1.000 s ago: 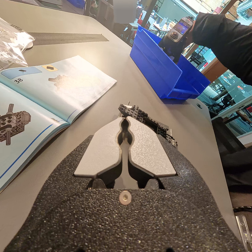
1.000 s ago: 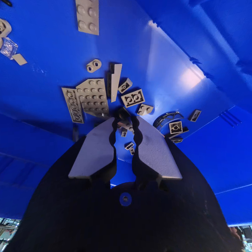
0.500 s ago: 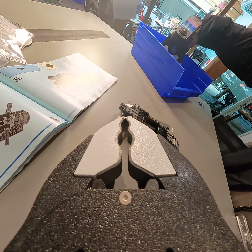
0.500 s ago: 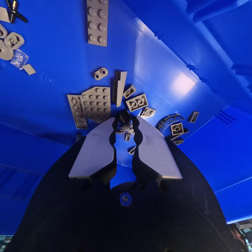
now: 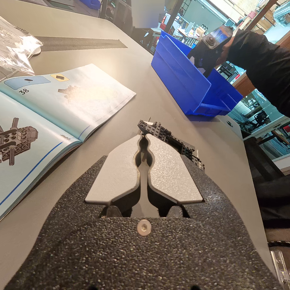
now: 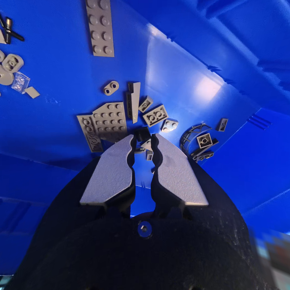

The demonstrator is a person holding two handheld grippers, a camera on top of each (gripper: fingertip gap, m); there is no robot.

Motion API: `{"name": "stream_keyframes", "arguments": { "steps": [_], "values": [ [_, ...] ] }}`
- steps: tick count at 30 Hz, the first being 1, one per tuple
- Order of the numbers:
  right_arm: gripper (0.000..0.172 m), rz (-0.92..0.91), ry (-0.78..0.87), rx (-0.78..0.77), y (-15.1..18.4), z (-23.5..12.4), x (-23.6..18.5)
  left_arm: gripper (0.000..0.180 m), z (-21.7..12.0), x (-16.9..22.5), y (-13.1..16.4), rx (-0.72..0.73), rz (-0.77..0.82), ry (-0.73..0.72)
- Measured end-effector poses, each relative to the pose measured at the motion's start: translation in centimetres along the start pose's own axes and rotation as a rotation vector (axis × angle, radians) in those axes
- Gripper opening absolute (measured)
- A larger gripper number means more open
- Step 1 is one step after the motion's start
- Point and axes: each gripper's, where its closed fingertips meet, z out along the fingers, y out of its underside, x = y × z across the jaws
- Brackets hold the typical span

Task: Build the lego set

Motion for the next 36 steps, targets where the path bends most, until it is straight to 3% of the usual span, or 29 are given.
{"name": "stream_keyframes", "arguments": {
  "steps": [4,8,13,18,26,31,36],
  "values": [
    [0.018,0.038,0.088,0.05,-0.5,-1.7,0.1,0.001,-0.1,-0.1,-0.1,0.013,-0.007,-0.003],
    [0.018,0.09,0.199,0.145,-2.3,-5.7,-0.3,0.001,-0.3,-0.1,-0.3,0.026,-0.014,0.0],
    [0.018,0.164,0.273,0.282,-7.1,-10.2,-3.4,0.001,-0.3,-0.1,-0.3,0.029,-0.013,0.003],
    [0.018,0.216,0.251,0.467,-14.7,-12.7,-7.9,0.001,-0.4,0.0,-0.4,0.037,-0.013,0.007],
    [0.018,0.299,0.196,0.764,-25.9,-12.5,-10.4,0.001,-0.8,0.1,-0.7,0.069,-0.019,0.022],
    [0.018,0.375,0.128,0.922,-30.4,-12.4,-10.1,0.002,-1.1,0.8,-0.8,0.084,-0.02,0.071],
    [0.018,0.394,0.098,0.93,-33.5,-11.3,-9.8,0.011,-1.0,3.0,-1.0,0.108,-0.084,0.216]
  ]
}}
